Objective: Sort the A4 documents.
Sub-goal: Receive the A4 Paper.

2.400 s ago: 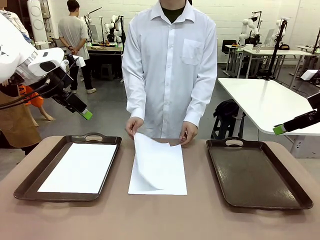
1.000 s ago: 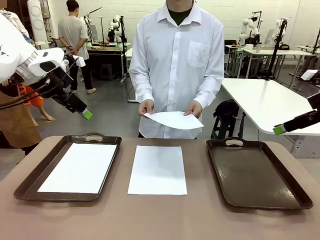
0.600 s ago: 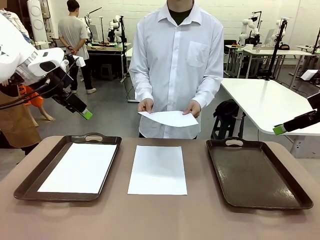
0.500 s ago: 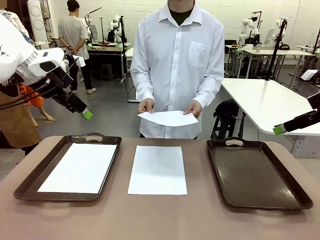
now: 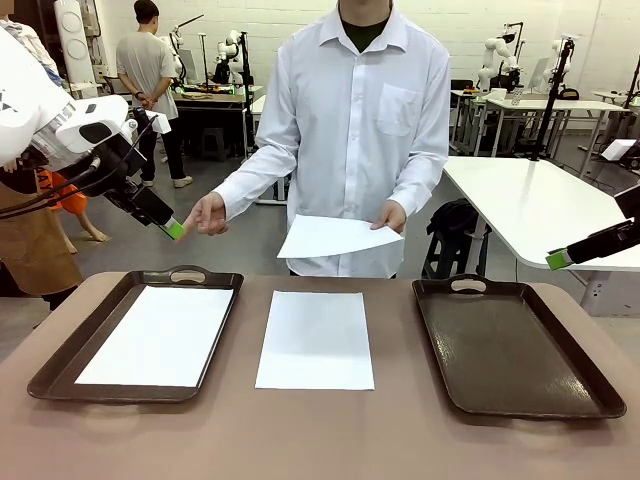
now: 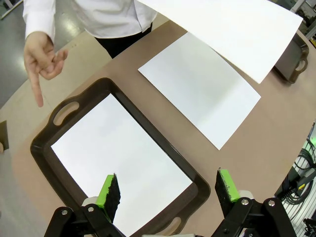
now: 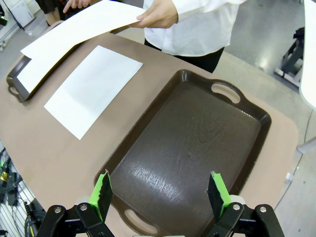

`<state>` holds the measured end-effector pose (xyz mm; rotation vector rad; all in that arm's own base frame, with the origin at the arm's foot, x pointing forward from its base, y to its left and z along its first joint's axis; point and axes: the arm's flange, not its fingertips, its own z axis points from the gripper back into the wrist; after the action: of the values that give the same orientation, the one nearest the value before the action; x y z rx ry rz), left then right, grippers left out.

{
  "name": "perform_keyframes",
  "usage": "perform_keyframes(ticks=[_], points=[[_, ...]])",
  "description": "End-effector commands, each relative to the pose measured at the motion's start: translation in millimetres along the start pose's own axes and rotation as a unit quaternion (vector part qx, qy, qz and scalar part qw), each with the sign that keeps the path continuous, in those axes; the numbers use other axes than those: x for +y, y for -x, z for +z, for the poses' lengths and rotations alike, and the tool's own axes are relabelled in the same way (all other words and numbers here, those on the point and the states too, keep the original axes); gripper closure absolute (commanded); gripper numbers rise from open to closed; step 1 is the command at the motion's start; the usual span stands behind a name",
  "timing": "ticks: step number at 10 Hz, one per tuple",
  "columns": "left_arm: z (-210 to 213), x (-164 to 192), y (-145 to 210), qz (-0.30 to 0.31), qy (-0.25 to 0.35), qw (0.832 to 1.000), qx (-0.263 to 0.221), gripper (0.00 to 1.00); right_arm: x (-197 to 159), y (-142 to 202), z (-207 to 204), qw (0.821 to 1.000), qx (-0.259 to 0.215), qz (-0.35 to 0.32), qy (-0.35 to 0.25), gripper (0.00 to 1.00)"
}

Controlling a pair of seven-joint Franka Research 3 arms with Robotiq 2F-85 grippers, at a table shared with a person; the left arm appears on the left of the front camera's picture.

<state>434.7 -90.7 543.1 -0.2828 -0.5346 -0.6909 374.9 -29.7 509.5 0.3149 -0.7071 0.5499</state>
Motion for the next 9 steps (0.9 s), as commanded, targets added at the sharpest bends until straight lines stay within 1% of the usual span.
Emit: perform_keyframes(ticks=[1,9], points=[[1.3,-0.6,0.7,-0.002,-0.001,1.0,-0.001,0.0,-2.3,0.7,-2.4,1.0,-0.005,0.001,-0.008,0.0],[1.3,-0.6,0.7,-0.002,-0.001,1.0,-0.001,0.0,-2.3,0.7,-2.4,1.0,-0.005,0.001,-0.008,0.0]])
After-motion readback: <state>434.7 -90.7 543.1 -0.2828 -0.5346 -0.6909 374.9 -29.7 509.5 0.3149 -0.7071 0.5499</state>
